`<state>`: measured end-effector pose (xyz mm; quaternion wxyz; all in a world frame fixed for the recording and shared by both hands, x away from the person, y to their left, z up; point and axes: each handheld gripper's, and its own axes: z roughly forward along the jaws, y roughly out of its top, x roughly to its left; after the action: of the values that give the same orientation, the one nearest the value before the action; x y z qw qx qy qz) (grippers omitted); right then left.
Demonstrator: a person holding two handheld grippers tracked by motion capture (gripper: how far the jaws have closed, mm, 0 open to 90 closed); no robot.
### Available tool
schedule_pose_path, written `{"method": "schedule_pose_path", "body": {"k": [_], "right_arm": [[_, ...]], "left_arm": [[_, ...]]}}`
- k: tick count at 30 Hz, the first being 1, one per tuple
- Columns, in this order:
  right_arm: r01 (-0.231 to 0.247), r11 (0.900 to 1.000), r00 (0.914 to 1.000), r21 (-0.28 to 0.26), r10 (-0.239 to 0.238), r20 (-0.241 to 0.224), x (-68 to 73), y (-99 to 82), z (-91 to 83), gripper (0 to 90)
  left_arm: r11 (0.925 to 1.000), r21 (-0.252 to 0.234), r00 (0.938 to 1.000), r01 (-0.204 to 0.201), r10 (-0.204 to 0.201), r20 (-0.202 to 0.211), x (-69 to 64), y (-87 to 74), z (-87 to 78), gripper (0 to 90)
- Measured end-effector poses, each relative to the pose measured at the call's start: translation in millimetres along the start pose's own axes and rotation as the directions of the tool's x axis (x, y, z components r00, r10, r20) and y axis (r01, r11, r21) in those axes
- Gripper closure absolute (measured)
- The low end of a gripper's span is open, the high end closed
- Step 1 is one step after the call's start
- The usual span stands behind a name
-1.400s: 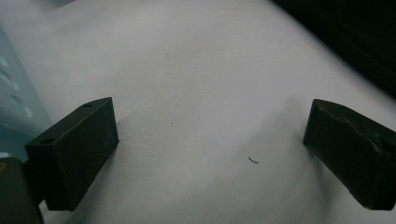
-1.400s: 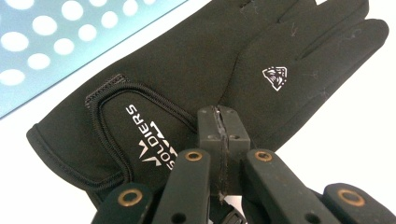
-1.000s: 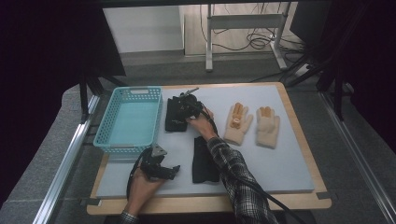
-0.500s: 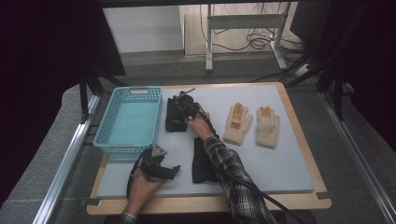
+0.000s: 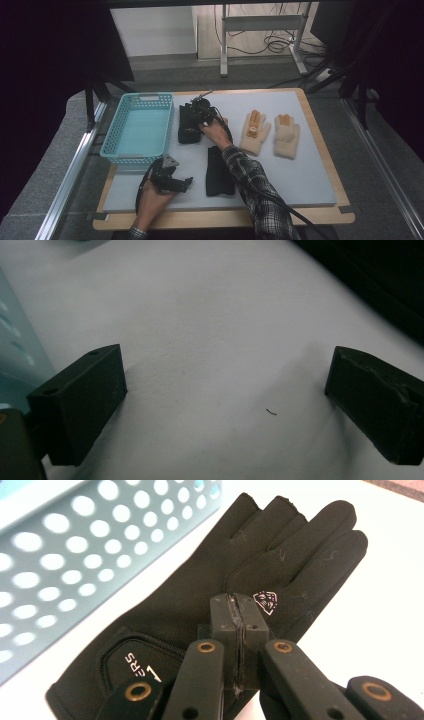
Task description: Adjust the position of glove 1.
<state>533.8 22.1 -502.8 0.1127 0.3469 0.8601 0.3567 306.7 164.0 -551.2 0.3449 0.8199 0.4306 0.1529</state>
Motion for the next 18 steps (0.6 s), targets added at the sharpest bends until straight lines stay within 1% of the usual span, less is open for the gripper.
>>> {"method": "schedule_pose_path", "body": {"k": [1, 2, 3, 4, 5, 6, 7, 8, 9, 10, 12, 14, 15, 16, 17, 18], "right_arm": [[0.001, 0.9999, 1.0, -0.01, -0.001, -0.007, 1.6, 0.0, -6.4, 88.1], [0.001, 0.9999, 1.0, -0.01, -0.001, -0.007, 1.6, 0.0, -6.4, 88.1], [-0.002, 0.9998, 0.9999, -0.021, 0.002, -0.014, 2.9, 0.4, -12.8, 88.1], [-0.002, 0.9998, 0.9999, -0.021, 0.002, -0.014, 2.9, 0.4, -12.8, 88.1], [-0.005, 0.9995, 0.9998, -0.032, 0.005, -0.019, 4.0, 1.2, -20.1, 88.1], [-0.005, 0.9995, 0.9998, -0.032, 0.005, -0.019, 4.0, 1.2, -20.1, 88.1], [-0.008, 0.9992, 0.9998, -0.039, 0.007, -0.021, 4.3, 1.7, -24.0, 88.1], [-0.01, 0.9989, 0.9996, -0.046, 0.009, -0.025, 4.5, 2.0, -28.2, 88.1], [-0.015, 0.9985, 0.9995, -0.053, 0.014, -0.029, 5.6, 1.6, -36.6, 88.1], [-0.015, 0.9985, 0.9995, -0.053, 0.014, -0.029, 5.6, 1.6, -36.6, 88.1], [-0.007, 0.9982, 0.9995, -0.059, 0.006, -0.031, 6.6, 0.5, -44.8, 88.1], [-0.014, 0.9976, 0.9993, -0.068, 0.012, -0.036, 7.5, -1.3, -53.7, 88.1], [-0.019, 0.9968, 0.999, -0.077, 0.015, -0.043, 8.0, -3.6, -62.9, 88.1], [-0.019, 0.9968, 0.999, -0.077, 0.015, -0.043, 8.0, -3.6, -62.9, 88.1], [-0.021, 0.9962, 0.9985, -0.084, 0.017, -0.052, 8.2, -5.9, -72.1, 88.1], [-0.021, 0.9962, 0.9985, -0.084, 0.017, -0.052, 8.2, -5.9, -72.1, 88.1]], "left_arm": [[1.0, 0.0, 1.0, 0.0, 0.0, 0.0, 0.0, 0.0, 0.0, 3.3], [1.0, 0.0, 1.0, 0.0, 0.0, 0.0, 0.0, 0.0, 0.0, 3.3], [1.0, 0.0, 1.0, 0.0, 0.0, 0.0, 0.0, 0.0, 0.0, 3.3], [1.0, 0.0, 1.0, 0.0, 0.0, 0.0, 0.0, 0.0, 0.0, 3.3], [1.0, 0.0, 1.0, 0.001, -0.001, 0.0, 0.0, 0.0, 0.0, 3.3], [1.0, 0.0, 1.0, 0.001, -0.001, 0.0, -0.1, 0.0, 0.0, 3.3], [1.0, 0.0, 1.0, 0.001, -0.001, 0.0, 0.0, 0.0, 0.0, 3.3], [1.0, 0.0, 1.0, 0.0, 0.0, 0.0, 0.0, 0.0, 0.0, 3.3], [1.0, 0.0, 1.0, 0.001, -0.001, 0.0, 0.0, 0.0, 0.0, 3.3], [1.0, 0.0, 1.0, 0.001, -0.001, 0.0, 0.0, 0.0, 0.0, 3.3], [1.0, 0.001, 1.0, 0.0, 0.0, 0.0, 0.0, 0.0, 0.0, 3.3], [1.0, 0.004, 1.0, -0.004, 0.004, -0.001, 0.3, 0.0, -0.2, 3.3], [1.0, 0.003, 1.0, -0.002, 0.002, 0.0, 0.2, 0.0, -0.2, 3.3], [1.0, 0.0, 1.0, 0.0, 0.0, 0.0, 0.0, 0.0, 0.0, 3.3], [1.0, 0.004, 1.0, -0.004, 0.004, 0.0, 0.3, 0.0, -0.2, 3.3], [1.0, 0.004, 1.0, -0.004, 0.004, 0.0, 0.3, 0.0, -0.2, 3.3]]}}
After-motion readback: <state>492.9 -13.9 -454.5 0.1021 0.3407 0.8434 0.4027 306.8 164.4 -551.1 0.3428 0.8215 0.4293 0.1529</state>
